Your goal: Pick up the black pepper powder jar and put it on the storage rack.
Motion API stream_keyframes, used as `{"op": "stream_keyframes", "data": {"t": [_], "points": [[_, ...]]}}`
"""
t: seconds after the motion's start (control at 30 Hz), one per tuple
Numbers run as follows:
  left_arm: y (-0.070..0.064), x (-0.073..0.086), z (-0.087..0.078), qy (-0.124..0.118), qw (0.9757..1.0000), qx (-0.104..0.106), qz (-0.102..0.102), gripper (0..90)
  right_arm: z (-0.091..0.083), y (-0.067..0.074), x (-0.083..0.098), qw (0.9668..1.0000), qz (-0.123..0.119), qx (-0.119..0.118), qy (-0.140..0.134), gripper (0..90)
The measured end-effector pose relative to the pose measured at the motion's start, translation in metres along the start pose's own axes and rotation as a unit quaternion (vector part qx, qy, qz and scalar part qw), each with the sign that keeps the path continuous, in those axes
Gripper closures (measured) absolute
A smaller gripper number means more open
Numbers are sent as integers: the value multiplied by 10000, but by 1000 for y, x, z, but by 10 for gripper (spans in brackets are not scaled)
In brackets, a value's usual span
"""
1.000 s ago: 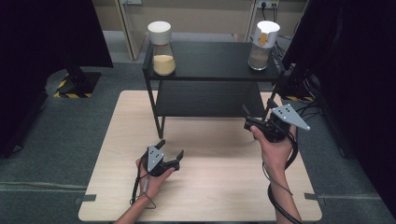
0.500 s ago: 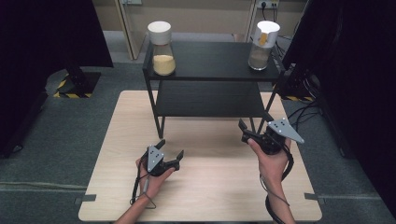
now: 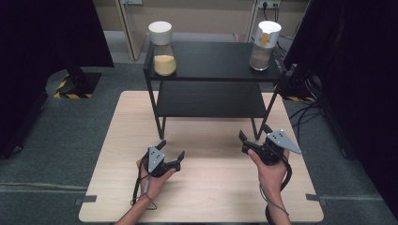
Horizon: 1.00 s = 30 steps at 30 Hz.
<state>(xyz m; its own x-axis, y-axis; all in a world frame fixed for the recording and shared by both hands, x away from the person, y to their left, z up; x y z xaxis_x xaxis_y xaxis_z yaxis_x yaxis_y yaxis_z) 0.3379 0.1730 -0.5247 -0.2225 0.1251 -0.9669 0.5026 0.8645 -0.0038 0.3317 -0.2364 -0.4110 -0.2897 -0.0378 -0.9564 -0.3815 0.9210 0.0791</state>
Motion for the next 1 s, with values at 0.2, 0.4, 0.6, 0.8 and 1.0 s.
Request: {"op": "stream_keyframes", "data": {"t": [0.2,0.4,0.6,0.8,1.0], "points": [[0,0,0,1,10000,0,14,134,1,-1,21,9998,90,-24,167,68],[0,0,0,-4,10000,-3,4,133,2,-1,37,9995,133,-26,288,68],[0,0,0,-5,10000,-1,13,134,1,-2,54,9990,200,-19,395,70],[0,0,0,-3,10000,-3,13,134,1,-2,72,9982,233,25,550,70],[0,0,0,-11,10000,-3,20,134,0,-1,86,9980,200,113,597,74]]}}
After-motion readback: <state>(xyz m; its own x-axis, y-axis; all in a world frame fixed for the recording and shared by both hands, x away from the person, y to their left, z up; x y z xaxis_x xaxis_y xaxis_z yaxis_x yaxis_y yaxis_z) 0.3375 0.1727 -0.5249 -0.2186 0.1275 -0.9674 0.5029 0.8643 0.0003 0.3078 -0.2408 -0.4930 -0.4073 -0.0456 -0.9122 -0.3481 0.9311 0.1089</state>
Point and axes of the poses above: each handheld gripper's, and its own axes: z roughly forward along the jaws, x roughly out of its underside, y roughly to its left, the point moved 9 cm from there along z, roughly forward along the jaws, and after that the axes turned 7 degrees about y, right-handed, at the moved point
